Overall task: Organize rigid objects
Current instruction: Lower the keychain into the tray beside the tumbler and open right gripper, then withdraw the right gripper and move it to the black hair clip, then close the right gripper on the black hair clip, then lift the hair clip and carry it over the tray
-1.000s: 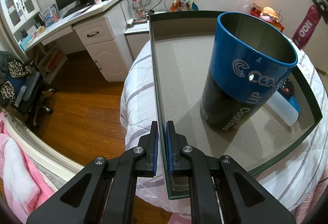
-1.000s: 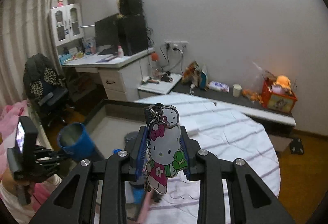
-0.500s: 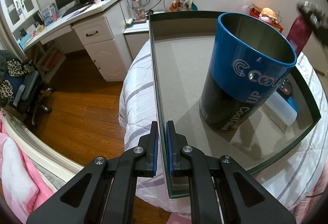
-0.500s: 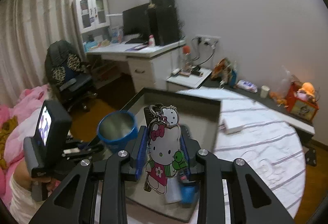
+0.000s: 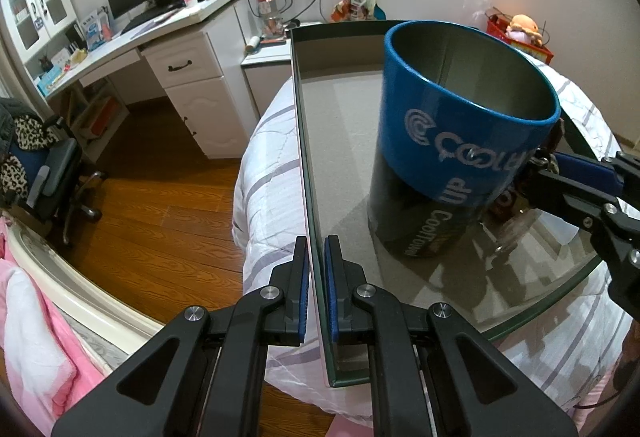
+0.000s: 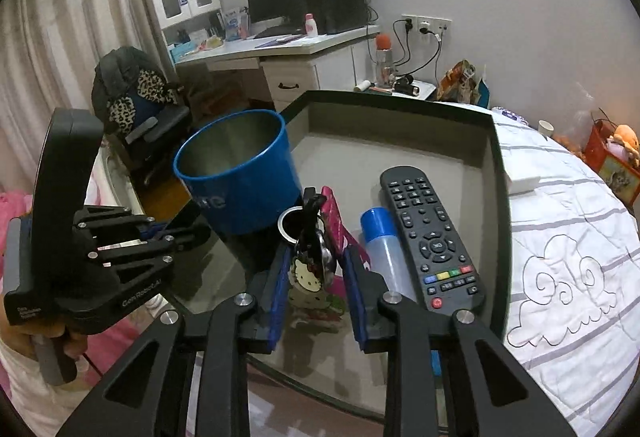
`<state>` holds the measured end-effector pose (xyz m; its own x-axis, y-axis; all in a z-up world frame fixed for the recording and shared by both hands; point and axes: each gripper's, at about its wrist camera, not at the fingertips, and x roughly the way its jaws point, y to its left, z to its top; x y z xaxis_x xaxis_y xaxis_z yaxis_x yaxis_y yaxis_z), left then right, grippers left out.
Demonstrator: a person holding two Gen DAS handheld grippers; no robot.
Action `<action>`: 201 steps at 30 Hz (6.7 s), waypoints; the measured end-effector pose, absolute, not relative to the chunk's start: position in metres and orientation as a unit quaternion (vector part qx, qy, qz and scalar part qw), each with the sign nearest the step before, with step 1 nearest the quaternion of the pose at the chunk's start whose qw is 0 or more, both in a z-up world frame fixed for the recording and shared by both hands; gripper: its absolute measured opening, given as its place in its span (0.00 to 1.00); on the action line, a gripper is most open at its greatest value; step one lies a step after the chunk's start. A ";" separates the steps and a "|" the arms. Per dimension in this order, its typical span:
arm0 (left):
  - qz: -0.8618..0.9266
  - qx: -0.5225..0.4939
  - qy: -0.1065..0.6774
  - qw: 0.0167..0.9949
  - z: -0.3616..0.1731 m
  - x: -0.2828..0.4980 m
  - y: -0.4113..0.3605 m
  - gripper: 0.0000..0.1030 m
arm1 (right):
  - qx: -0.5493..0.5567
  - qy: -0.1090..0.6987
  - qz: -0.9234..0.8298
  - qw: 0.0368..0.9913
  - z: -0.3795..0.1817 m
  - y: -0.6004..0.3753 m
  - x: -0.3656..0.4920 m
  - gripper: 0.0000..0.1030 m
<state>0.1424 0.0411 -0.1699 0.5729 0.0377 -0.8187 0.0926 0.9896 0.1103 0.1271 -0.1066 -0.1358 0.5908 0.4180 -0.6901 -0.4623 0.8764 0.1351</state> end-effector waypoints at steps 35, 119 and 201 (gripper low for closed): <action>-0.012 0.074 0.464 0.883 -0.168 0.143 0.042 0.07 | -0.058 0.406 0.224 0.884 -0.147 -0.091 0.122 0.31; -0.001 0.053 0.470 0.881 -0.177 0.142 0.052 0.05 | 0.021 0.401 0.072 0.913 -0.158 -0.249 0.148 1.00; 0.007 0.056 0.478 0.877 -0.175 0.134 0.056 0.06 | -0.104 0.407 0.142 0.897 -0.116 -0.196 0.149 0.14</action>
<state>0.1335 0.0565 -0.1753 0.5437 0.0662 -0.8366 0.0403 0.9937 0.1048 0.1489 -0.1962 -0.1163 0.6291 0.1697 -0.7585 -0.3392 0.9380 -0.0714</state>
